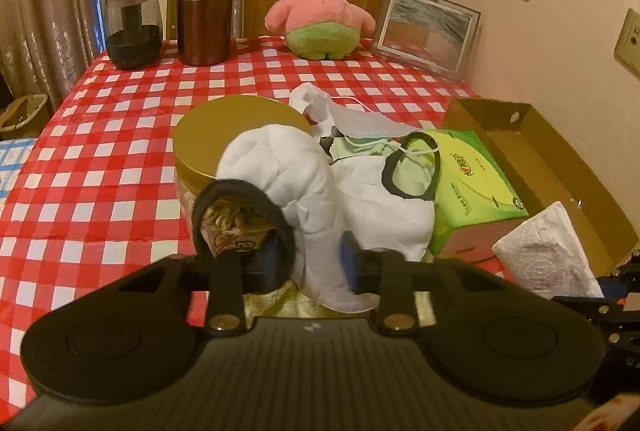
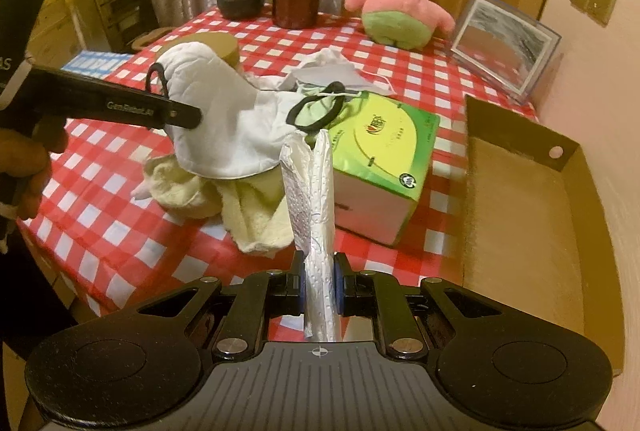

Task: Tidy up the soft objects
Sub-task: 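Lift the white hat with the left tool while the right tool carries the bag toward the cardboard tray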

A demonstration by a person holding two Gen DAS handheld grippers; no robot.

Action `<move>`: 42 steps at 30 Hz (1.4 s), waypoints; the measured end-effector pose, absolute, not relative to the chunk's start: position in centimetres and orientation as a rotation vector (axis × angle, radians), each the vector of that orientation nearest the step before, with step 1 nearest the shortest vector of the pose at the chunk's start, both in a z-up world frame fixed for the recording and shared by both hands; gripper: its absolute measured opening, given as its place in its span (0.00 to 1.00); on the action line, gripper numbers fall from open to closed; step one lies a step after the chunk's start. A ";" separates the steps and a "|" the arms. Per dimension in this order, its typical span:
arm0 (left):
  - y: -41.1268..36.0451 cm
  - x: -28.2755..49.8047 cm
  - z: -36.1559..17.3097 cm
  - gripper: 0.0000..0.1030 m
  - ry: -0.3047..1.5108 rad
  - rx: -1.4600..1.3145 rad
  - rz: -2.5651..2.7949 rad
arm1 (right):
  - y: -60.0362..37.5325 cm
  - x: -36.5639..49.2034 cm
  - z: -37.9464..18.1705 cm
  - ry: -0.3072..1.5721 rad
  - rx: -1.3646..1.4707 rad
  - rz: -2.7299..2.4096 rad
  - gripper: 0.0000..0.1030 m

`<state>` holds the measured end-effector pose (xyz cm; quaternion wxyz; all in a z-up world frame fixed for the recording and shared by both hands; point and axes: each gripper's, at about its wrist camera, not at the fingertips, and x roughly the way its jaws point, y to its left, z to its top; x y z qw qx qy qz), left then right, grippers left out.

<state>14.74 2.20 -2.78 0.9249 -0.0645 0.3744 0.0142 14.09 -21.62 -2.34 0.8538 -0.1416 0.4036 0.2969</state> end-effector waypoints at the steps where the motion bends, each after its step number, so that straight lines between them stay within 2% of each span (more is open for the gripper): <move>1: 2.2 14.7 -2.7 0.13 0.768 -0.135 0.024 | -21.6 14.1 -2.3 0.848 -0.294 0.620 0.13; 7: 1.8 14.3 -0.5 0.09 0.734 -0.139 -0.023 | -22.2 14.4 -1.9 0.843 -0.256 0.598 0.13; 24: -4.5 16.7 9.7 0.09 0.552 -0.134 -0.224 | -28.4 15.5 3.3 0.728 -0.105 0.403 0.13; 32: -7.1 17.3 10.1 0.09 0.610 -0.111 -0.266 | -33.9 16.4 4.1 0.717 -0.042 0.295 0.13; 42: -2.4 12.4 8.2 0.09 0.701 0.012 -0.084 | -33.0 16.6 3.1 0.727 -0.009 0.341 0.13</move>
